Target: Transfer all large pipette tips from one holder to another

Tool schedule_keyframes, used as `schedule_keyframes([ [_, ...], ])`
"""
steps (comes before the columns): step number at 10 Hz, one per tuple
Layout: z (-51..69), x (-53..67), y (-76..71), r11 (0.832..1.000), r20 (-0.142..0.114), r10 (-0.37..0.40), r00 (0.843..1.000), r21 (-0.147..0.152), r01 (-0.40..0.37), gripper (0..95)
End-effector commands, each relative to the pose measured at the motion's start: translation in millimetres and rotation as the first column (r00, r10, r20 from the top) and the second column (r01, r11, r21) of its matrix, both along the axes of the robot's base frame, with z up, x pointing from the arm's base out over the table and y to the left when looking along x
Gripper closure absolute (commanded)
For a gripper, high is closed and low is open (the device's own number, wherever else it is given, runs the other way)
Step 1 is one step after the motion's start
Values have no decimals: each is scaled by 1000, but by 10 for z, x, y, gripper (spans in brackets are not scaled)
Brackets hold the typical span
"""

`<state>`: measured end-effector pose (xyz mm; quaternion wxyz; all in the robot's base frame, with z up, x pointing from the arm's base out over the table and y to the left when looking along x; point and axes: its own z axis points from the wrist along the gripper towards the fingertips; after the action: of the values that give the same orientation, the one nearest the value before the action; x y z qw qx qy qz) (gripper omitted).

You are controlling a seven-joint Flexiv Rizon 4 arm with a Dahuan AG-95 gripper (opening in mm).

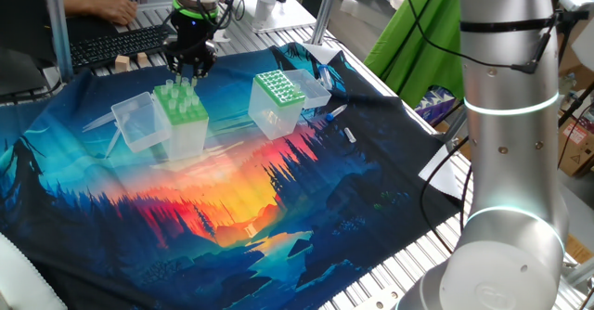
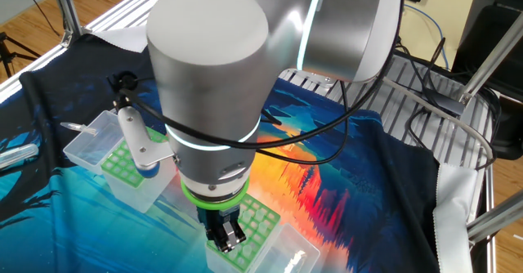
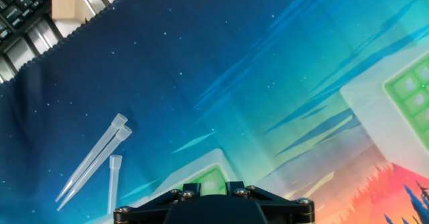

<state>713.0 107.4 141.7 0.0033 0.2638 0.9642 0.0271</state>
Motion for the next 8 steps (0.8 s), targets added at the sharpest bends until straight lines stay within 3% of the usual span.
schedule_keyframes([
  [1, -7, 8, -4, 1000, 6, 6, 1000, -9, -6, 760],
  [2, -7, 8, -4, 1000, 7, 14, 1000, -11, -14, 950],
  [8, 44, 17, -18, 999, 10, 32, 999, -12, -32, 950],
])
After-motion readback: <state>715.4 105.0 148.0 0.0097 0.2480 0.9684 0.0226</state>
